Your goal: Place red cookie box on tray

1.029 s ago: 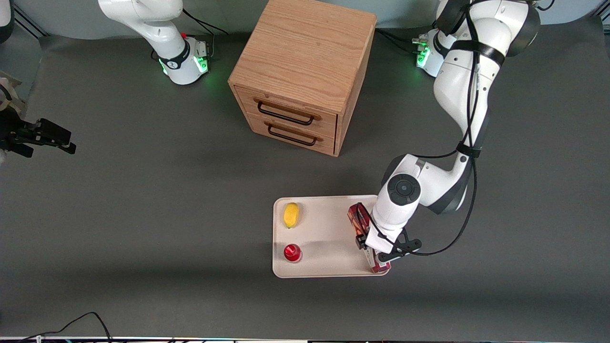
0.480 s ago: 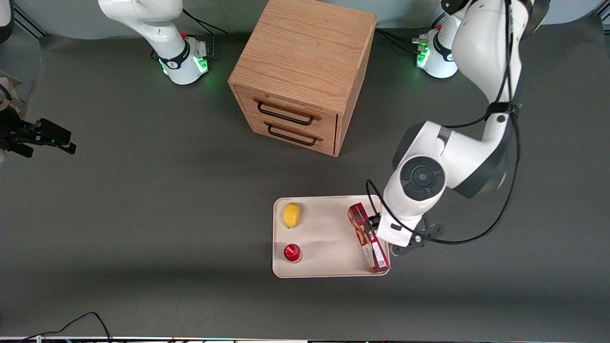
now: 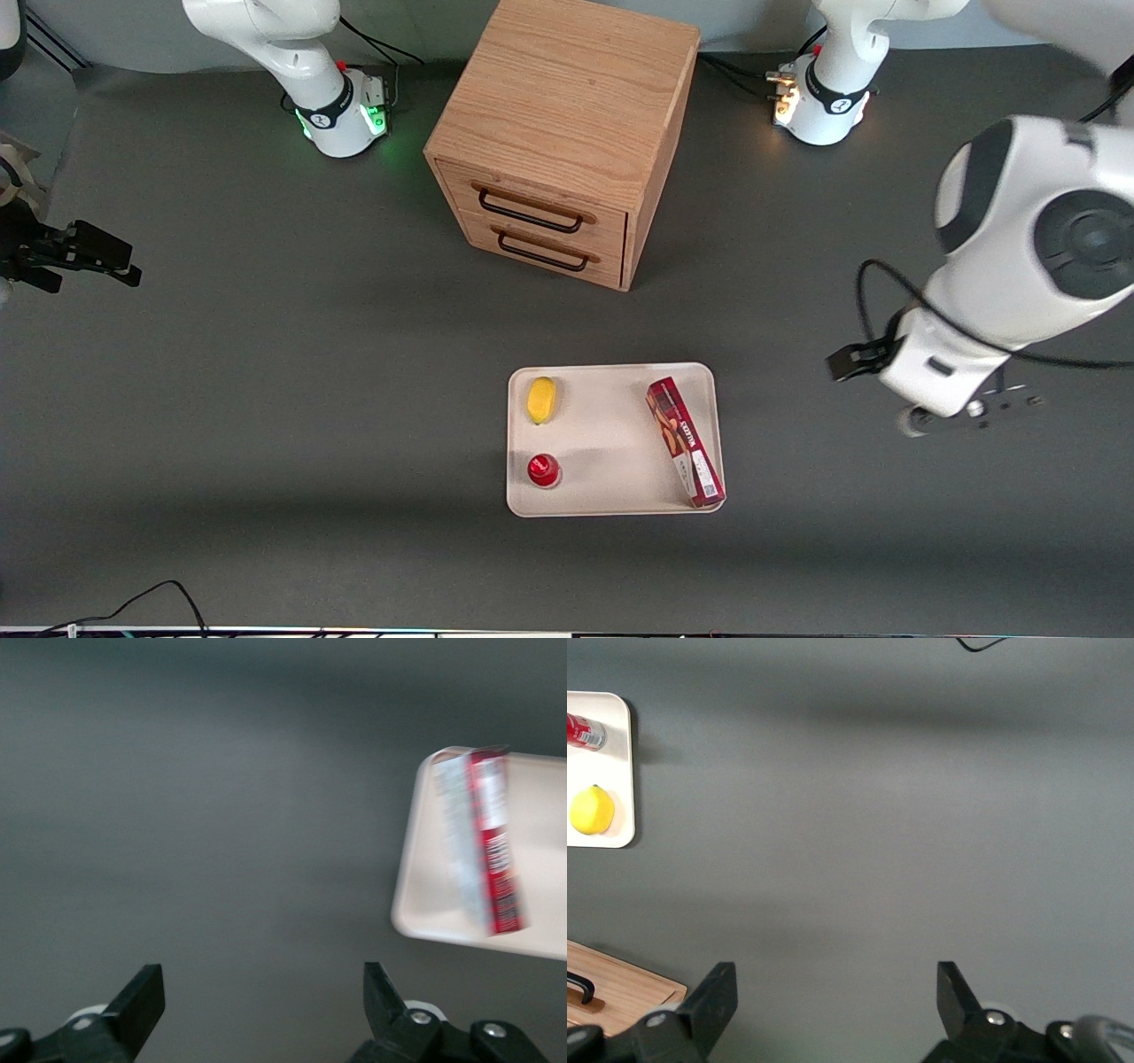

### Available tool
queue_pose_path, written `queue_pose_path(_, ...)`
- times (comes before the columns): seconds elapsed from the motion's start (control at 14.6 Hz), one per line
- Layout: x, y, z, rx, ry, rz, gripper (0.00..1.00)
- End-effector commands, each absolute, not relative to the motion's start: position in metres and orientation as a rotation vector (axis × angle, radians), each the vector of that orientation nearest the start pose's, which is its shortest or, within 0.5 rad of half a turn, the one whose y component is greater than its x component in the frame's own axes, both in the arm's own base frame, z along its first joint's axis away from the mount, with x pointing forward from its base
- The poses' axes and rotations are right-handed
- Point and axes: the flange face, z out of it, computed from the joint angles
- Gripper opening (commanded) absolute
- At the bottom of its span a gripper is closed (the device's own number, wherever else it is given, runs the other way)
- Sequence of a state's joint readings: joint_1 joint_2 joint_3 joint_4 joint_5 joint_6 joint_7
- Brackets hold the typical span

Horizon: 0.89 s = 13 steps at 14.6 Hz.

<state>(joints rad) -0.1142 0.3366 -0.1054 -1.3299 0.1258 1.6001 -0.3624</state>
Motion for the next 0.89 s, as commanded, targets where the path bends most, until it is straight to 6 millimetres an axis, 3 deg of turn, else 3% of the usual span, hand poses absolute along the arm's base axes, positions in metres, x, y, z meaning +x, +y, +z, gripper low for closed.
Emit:
queue_pose_path(0.0,0.59,-0.066,0.543,-3.04,-0.092,0.058,1.0)
queue_pose_path(0.21,0.567,0.007,0.546,-3.071,-0.064,0.03,1.0)
queue_pose_path(0.34,0.564,0.034,0.562,-3.109,-0.062,0.021,1.0)
queue_pose_path(0.55,0.563,0.028,0.591,-3.111,-0.026,0.035,1.0)
queue_pose_path(0.82,0.562,0.014,0.6,-3.111,-0.008,0.036,1.0)
